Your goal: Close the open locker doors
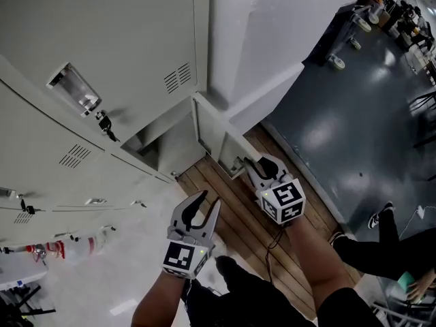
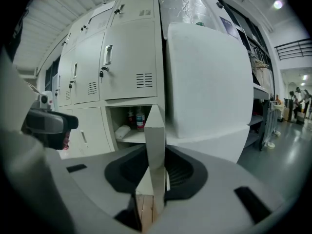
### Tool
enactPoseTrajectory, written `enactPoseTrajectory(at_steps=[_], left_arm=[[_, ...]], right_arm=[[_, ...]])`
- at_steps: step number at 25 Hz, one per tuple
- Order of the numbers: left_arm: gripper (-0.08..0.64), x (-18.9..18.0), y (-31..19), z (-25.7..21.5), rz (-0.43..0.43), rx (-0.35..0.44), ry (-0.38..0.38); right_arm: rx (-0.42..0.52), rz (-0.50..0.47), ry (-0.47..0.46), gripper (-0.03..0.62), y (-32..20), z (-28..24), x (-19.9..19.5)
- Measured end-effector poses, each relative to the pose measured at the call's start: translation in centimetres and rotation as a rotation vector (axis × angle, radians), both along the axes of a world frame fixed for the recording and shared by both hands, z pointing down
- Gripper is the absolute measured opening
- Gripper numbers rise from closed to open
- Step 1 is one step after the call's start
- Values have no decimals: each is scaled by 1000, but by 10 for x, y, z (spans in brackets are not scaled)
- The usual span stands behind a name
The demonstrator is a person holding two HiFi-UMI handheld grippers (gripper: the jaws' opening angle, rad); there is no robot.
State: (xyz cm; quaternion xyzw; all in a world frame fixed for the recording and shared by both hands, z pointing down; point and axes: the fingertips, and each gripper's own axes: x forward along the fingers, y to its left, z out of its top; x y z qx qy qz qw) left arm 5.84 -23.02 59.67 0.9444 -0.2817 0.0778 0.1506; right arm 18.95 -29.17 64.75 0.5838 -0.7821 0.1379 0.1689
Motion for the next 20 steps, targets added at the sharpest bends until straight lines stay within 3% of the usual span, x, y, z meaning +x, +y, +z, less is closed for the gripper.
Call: enactPoseTrajectory(at_steps=[9,16,20], left_arm=[[117,-44,9,-5,-60,5,6],[82,-86,14,-11,-123,9,3],[28,-111,15,-13,-172,12,-7]], right_arm=[[-11,-24,-42,109,8,2,-58],[-26,28,-54,121,8,3,-90],[-32,86,-55,121,7,4,-103]])
